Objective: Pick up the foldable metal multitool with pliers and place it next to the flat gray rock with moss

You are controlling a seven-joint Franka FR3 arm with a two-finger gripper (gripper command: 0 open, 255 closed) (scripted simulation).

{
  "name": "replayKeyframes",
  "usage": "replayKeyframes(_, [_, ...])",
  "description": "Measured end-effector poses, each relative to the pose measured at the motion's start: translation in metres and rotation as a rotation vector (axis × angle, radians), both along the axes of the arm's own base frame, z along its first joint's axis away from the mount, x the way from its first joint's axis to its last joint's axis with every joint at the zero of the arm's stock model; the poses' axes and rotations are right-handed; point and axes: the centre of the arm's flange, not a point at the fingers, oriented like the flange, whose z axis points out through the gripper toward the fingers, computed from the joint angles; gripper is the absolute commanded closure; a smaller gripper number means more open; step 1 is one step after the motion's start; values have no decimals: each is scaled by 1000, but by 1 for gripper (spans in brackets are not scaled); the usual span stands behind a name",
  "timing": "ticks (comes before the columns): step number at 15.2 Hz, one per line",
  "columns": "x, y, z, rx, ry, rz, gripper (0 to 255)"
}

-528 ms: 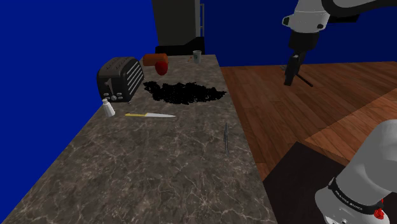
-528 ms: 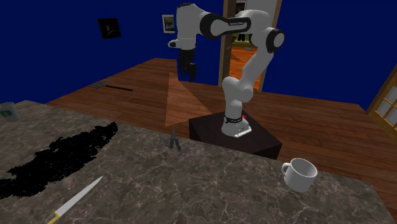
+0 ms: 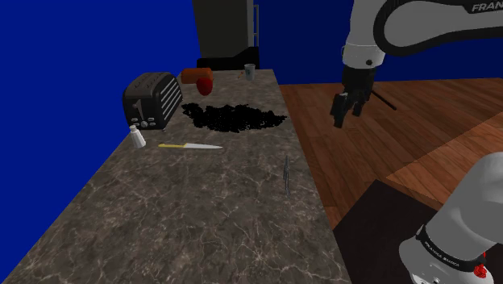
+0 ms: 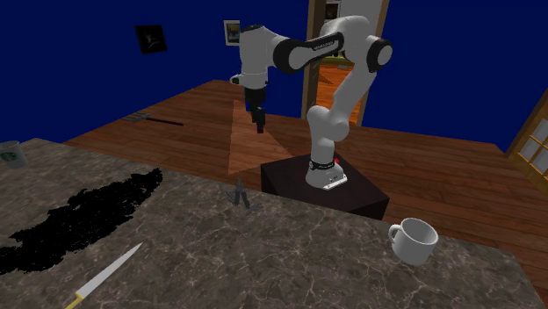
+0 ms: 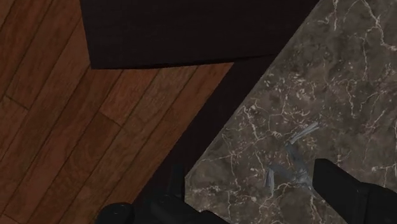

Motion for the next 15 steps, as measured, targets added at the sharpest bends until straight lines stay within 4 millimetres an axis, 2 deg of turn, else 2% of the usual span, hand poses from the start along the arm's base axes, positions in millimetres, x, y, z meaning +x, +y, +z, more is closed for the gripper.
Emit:
replayKeyframes(6, [34,42,-55,28,-1,-268,0])
replayKeyframes(15, [102,84,-133,71,-4,-668,0])
